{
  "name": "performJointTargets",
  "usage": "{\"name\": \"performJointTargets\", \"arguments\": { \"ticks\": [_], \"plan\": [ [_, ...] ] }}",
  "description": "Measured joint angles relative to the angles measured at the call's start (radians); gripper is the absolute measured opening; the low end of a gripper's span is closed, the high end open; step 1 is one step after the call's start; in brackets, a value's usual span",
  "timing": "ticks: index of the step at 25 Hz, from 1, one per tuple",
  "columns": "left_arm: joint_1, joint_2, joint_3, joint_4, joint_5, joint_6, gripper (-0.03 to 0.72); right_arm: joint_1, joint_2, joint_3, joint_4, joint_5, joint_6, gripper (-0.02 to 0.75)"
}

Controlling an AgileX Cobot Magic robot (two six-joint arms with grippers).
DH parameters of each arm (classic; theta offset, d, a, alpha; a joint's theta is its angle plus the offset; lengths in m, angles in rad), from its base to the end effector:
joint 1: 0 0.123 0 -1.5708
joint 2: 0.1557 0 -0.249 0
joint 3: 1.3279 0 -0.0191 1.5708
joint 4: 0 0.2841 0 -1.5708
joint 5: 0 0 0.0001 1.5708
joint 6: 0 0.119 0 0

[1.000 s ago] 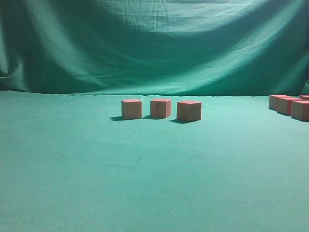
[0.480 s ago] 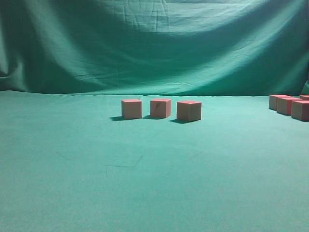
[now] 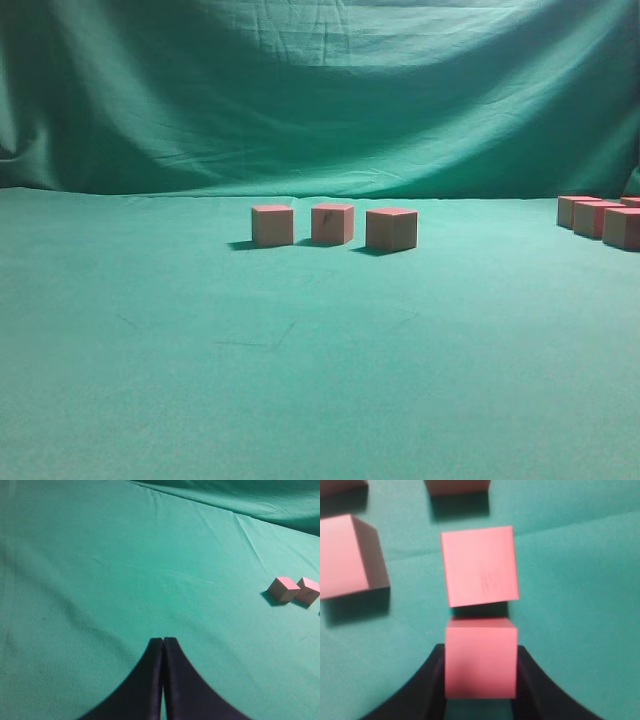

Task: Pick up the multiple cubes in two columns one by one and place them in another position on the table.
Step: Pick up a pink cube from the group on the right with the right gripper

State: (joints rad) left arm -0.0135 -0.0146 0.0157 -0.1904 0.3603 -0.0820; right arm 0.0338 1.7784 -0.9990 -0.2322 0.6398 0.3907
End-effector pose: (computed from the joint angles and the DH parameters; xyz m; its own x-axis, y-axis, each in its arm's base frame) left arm 0.1492 -0.0100 0.1699 -0.2761 -0.2532 -0.9272 0.0069 0.9641 -0.2654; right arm 0.3490 -0.0046 0.0750 -0.9479 0.1680 -0.2708 0.1961 0.9773 -0.0800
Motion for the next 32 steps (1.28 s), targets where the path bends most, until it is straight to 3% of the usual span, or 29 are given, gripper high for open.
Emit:
{"name": "performJointTargets", "arguments": {
  "ticks": [6,11,16,20,26,32],
  "plan": [
    [0.000,0.000,0.000,0.000,0.000,0.000,0.000,0.000,-0.018,-0.050,0.054,0.173,-0.028,0.262],
    [0.000,0.000,0.000,0.000,0.000,0.000,0.000,0.033,-0.115,-0.054,0.253,0.245,-0.202,0.262],
    [0.000,0.000,0.000,0.000,0.000,0.000,0.000,0.176,-0.190,-0.054,0.436,0.279,-0.359,0.262],
    [0.000,0.000,0.000,0.000,0.000,0.000,0.000,0.339,-0.200,-0.079,0.556,0.285,-0.455,0.262],
    [0.000,0.000,0.000,0.000,0.000,0.000,0.000,0.563,-0.132,-0.242,0.591,0.273,-0.471,0.262],
    [0.000,0.000,0.000,0.000,0.000,0.000,0.000,0.640,0.042,-0.461,0.593,0.301,-0.303,0.262]
  ]
}}
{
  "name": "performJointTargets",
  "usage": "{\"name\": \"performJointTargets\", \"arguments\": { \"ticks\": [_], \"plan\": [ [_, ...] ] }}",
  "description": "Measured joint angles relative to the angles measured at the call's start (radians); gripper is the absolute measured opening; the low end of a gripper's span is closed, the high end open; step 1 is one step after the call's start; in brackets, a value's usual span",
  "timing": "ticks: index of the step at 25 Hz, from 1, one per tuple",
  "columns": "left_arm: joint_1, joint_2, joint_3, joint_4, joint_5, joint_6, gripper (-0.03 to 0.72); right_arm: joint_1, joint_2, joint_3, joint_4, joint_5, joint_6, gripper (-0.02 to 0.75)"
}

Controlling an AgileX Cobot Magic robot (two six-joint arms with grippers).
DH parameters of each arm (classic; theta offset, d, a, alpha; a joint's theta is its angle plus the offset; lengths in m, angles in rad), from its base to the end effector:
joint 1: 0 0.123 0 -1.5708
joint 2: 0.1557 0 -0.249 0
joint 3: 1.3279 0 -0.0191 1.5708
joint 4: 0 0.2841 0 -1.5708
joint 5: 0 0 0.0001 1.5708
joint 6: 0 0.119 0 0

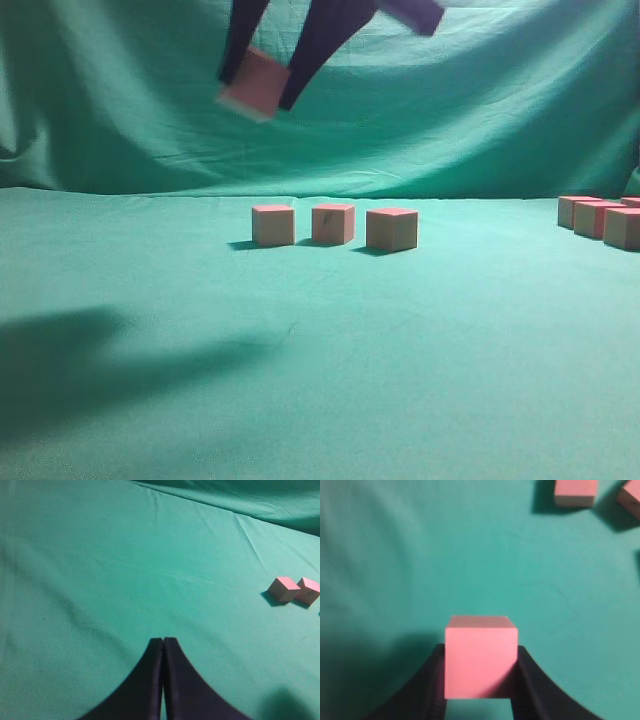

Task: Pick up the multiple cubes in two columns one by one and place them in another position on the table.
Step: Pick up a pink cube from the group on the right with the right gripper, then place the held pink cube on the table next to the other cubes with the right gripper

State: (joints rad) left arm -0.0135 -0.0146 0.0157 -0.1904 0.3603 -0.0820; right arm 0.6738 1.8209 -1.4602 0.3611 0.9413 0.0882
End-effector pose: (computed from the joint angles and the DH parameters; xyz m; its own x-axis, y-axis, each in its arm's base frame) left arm 0.1492 -0.0100 0.1699 -0.2761 -0.2532 -0.9272 0.0069 0.9641 -0.2654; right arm 0.3070 0.2887 0.1878 -0.8958 -0.3446 -0.2808 -0.4319 0.8242 0.3663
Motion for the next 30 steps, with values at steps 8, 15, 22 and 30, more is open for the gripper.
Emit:
{"name": "performJointTargets", "arguments": {
  "ticks": [8,15,22,30],
  "plan": [
    [0.000,0.000,0.000,0.000,0.000,0.000,0.000,0.009,0.264,-0.291,-0.028,0.187,0.148,0.262],
    [0.000,0.000,0.000,0.000,0.000,0.000,0.000,0.115,0.438,-0.532,-0.282,0.281,0.263,0.262],
    [0.000,0.000,0.000,0.000,0.000,0.000,0.000,0.165,0.489,-0.593,-0.477,0.290,0.457,0.262],
    [0.000,0.000,0.000,0.000,0.000,0.000,0.000,0.159,0.513,-0.593,-0.497,0.287,0.522,0.262]
  ]
}}
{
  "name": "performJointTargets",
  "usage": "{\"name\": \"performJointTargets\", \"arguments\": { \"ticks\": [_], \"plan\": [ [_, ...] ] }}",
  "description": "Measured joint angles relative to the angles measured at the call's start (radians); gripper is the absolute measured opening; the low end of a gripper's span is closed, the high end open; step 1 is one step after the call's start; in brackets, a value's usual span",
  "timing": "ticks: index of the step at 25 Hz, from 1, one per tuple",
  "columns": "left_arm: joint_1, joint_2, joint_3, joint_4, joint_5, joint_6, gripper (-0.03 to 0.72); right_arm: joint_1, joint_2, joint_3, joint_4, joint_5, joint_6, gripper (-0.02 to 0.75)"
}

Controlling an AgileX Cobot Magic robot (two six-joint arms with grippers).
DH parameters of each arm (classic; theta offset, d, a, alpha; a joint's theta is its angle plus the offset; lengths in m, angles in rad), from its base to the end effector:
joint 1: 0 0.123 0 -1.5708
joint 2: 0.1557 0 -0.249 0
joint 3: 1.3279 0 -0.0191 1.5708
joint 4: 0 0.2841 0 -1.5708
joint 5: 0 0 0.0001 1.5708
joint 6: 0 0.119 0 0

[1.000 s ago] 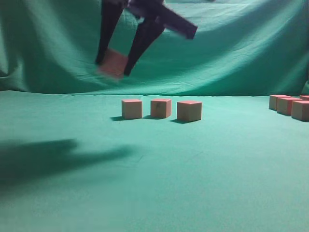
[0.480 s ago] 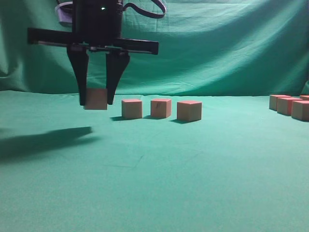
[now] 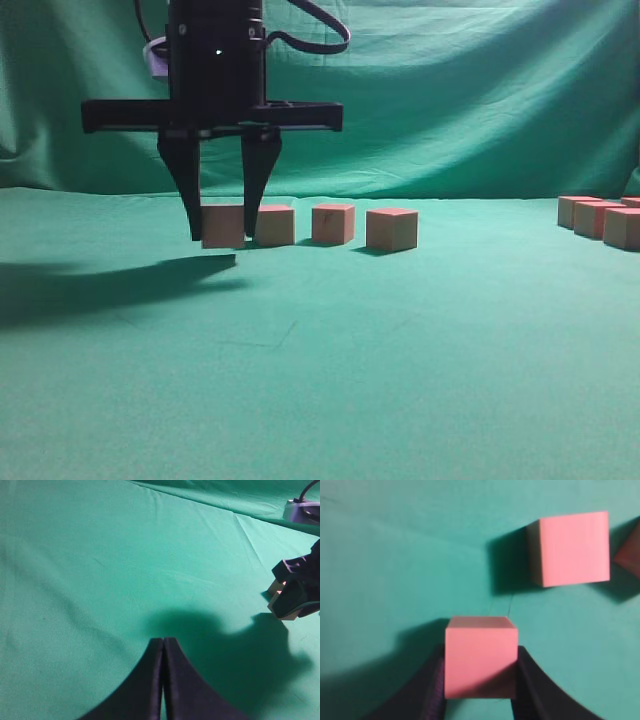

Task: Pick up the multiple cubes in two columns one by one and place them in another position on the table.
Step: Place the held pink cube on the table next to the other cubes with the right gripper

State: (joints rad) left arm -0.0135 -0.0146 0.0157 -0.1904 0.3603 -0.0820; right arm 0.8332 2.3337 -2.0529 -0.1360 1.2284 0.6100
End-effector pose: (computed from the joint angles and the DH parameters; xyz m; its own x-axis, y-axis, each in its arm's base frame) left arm 0.1492 -0.0100 0.1699 -0.2761 -0.2532 -0.9272 0.0069 0.9641 -0.2654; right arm 0.3462 0.3584 0.1215 -0.9473 -0.2540 -0.1952 -0.2539 0.9669 -0.0259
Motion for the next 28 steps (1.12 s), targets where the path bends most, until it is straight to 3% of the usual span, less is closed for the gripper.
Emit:
{"name": "performJointTargets", "arguments": {
  "ticks": [20,28],
  "plan": [
    [0.000,0.000,0.000,0.000,0.000,0.000,0.000,0.000,0.013,-0.006,-0.025,-0.035,0.060,0.262],
    [0.000,0.000,0.000,0.000,0.000,0.000,0.000,0.000,0.013,-0.006,-0.035,-0.009,0.248,0.262]
  ]
}}
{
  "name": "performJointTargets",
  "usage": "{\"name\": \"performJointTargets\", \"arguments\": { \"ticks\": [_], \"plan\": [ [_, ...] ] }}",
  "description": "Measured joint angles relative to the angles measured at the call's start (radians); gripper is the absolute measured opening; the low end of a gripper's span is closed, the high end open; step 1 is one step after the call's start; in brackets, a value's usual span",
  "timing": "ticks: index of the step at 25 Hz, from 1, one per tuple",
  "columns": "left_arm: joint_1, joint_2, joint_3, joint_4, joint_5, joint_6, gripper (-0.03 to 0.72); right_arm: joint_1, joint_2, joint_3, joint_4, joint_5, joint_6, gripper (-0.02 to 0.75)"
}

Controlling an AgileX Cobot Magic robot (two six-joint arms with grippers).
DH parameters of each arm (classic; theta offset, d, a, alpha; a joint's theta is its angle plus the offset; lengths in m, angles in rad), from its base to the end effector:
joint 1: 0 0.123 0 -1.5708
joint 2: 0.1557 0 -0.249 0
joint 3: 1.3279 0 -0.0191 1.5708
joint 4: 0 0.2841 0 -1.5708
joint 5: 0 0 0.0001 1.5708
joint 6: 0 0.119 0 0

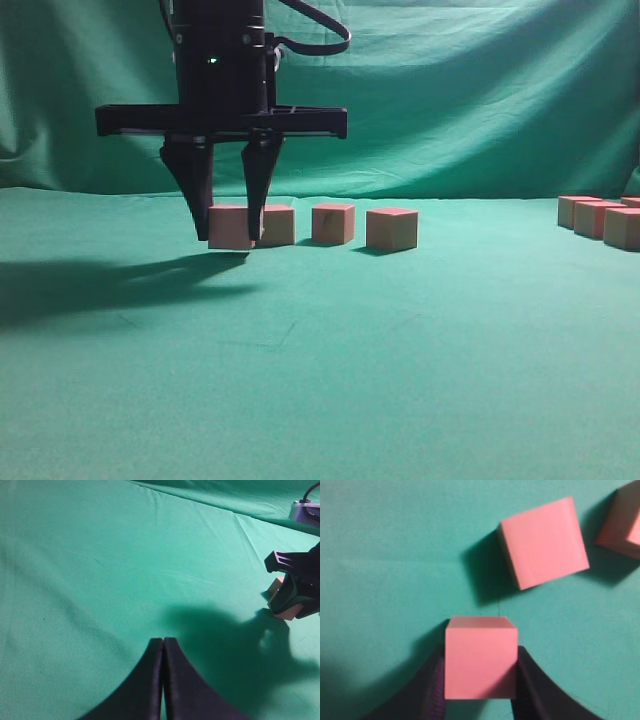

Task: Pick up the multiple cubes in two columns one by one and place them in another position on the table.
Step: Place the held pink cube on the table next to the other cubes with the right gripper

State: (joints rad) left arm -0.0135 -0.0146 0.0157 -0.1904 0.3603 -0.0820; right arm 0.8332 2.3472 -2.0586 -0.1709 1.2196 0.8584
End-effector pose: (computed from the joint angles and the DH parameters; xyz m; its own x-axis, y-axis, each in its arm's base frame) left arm 0.1492 -0.0100 0.1699 -0.2761 -0.2532 -0.9272 0.0069 0.9641 -0.2654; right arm 0.3504 0.3573 0.1172 -0.9752 -0.0211 -0.2204 -0.0217 0.9998 0.0003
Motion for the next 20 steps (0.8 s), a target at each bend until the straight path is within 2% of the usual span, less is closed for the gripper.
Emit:
{"name": "performJointTargets", "arguments": {
  "ticks": [20],
  "plan": [
    [0.000,0.000,0.000,0.000,0.000,0.000,0.000,0.000,0.019,-0.001,-0.021,-0.020,0.015,0.262]
  ]
}}
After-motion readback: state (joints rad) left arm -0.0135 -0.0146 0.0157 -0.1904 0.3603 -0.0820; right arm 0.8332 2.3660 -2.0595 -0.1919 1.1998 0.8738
